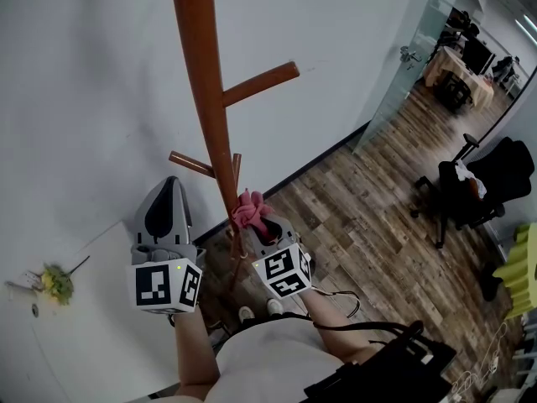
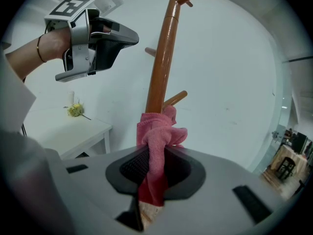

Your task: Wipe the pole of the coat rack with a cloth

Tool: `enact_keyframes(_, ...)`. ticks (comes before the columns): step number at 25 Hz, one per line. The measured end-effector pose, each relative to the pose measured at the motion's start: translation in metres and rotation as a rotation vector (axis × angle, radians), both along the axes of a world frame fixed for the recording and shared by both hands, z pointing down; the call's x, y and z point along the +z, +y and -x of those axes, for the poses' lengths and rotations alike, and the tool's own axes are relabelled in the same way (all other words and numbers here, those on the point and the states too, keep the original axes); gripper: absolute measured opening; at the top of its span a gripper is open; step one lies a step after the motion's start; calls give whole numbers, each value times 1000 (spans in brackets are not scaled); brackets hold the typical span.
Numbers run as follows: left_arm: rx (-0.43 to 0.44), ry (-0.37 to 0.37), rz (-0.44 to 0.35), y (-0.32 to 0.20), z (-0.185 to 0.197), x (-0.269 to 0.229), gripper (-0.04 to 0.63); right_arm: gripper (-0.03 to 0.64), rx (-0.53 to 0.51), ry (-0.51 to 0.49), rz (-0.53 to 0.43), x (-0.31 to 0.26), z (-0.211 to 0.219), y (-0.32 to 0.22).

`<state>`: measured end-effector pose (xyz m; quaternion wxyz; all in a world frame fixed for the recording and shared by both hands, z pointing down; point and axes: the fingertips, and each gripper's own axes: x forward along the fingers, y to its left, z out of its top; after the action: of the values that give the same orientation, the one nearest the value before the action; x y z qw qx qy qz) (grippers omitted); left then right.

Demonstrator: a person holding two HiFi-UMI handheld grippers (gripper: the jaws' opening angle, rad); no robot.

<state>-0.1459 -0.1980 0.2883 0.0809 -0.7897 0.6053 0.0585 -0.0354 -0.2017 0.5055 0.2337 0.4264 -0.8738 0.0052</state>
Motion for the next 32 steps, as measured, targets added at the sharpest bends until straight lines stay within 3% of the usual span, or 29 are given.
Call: enact_keyframes(32,37,-15,5,-7,-18,1,12,81,61,0,-23,-11,-34,-4)
